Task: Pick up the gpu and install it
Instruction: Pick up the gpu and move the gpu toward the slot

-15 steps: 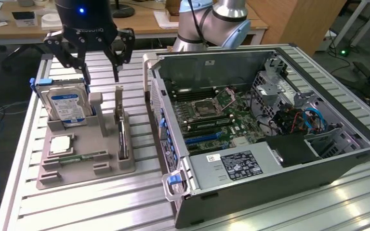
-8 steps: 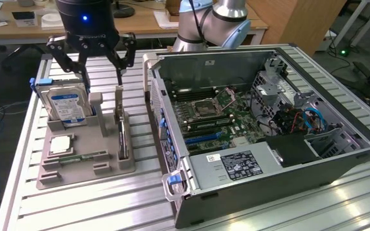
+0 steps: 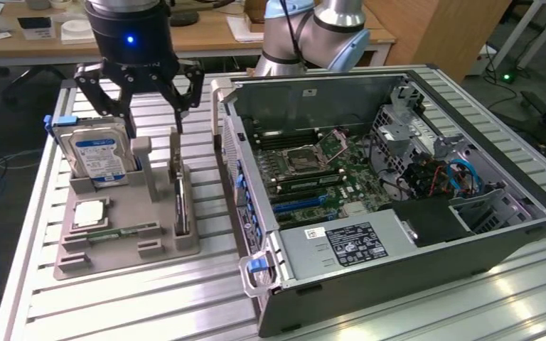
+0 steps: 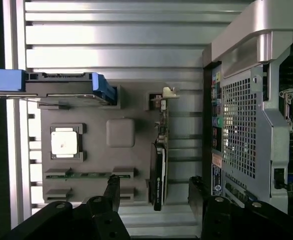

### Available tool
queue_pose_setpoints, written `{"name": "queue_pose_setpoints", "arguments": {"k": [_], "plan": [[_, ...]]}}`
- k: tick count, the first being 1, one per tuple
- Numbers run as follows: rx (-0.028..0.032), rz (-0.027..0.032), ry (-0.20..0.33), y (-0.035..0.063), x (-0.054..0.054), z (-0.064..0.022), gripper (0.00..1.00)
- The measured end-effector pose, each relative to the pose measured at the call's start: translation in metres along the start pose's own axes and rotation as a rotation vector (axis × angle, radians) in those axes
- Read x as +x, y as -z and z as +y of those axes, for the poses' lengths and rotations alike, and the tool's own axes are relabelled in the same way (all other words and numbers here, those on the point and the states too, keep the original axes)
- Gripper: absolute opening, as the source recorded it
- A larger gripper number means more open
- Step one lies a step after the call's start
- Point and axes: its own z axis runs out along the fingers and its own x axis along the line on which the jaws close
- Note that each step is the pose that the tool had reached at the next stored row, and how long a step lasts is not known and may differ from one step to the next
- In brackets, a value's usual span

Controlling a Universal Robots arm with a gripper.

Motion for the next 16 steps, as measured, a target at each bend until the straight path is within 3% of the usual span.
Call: {"name": "queue_pose_setpoints", "arguments": {"k": [16], "plan": [[0.0000,0.0000,0.000,-0.0287,-0.003,-0.0129,0.66]]}}
